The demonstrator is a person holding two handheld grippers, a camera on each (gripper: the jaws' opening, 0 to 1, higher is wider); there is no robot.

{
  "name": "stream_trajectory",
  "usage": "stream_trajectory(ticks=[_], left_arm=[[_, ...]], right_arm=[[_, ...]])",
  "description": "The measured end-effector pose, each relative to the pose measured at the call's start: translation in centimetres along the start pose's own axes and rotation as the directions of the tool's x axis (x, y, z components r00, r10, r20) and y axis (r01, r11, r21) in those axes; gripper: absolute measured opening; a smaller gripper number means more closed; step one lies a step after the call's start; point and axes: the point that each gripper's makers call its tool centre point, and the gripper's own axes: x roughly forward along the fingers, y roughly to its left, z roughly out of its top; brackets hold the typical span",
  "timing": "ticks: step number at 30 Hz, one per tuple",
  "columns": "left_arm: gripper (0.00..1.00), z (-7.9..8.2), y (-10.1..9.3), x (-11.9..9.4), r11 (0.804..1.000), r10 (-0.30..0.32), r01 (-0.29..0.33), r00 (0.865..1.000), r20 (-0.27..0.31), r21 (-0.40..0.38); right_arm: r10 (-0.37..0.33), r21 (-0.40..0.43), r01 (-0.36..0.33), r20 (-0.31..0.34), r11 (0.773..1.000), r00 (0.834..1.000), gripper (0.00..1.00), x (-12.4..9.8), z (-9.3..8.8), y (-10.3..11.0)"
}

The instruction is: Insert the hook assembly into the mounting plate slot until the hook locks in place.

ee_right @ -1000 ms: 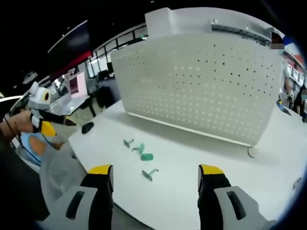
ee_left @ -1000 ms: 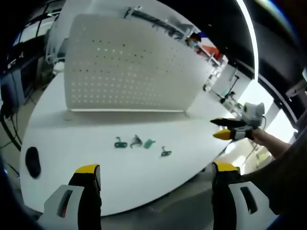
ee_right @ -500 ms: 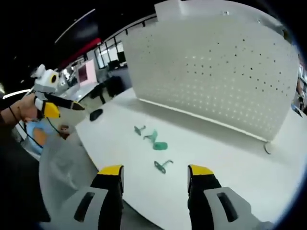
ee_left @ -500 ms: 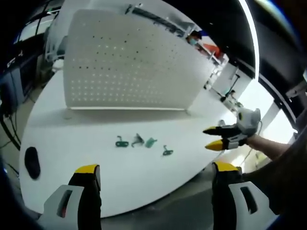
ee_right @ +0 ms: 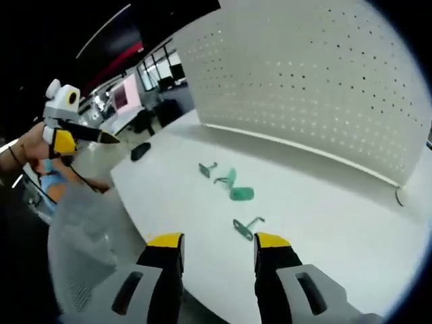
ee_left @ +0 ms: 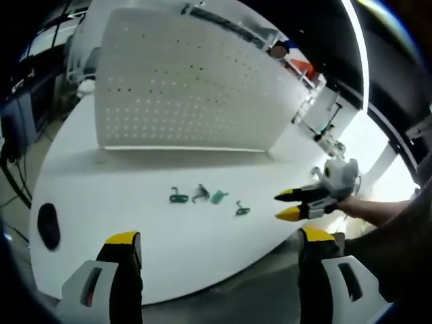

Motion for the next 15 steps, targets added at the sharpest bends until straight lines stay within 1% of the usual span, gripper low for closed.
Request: stream_trajectory(ticks=[4,7,11,13,15], left_arm=[[0.98,0.1,-0.1,0.0,1.000,-0.005,0.005,1.000,0.000,-0.003],[0.98,0.5,-0.2,-0.2,1.000,-0.009,0.009,1.000,0.006,0.003],[0.98,0.8,0.0,-0.4,1.000,-0.005,0.005,1.000,0.018,-0.003],[0.98,0.7,0.2,-0.3,1.000,-0.002,0.002,1.000,0.018,-0.005],[0.98,0.2,0.6,-0.1,1.000,0.004,-0.004,1.000,0.005,-0.009]], right_arm=[[0.005,-0.009,-0.005,-0.013,1.000,1.000,0.38,0.9,0.0,-0.3],[0.014,-0.007,-0.014,-0.029,1.000,0.999,0.36,1.4,-0.2,-0.4],[0.019,-0.014,-0.020,-0.049,1.000,0.999,0.35,2.0,-0.6,-0.6],[0.022,-0.019,-0.023,-0.059,1.000,0.998,0.34,2.5,-0.7,-0.7],[0.022,-0.022,-0.023,-0.063,1.000,0.998,0.34,2.8,-0.7,-0.8]])
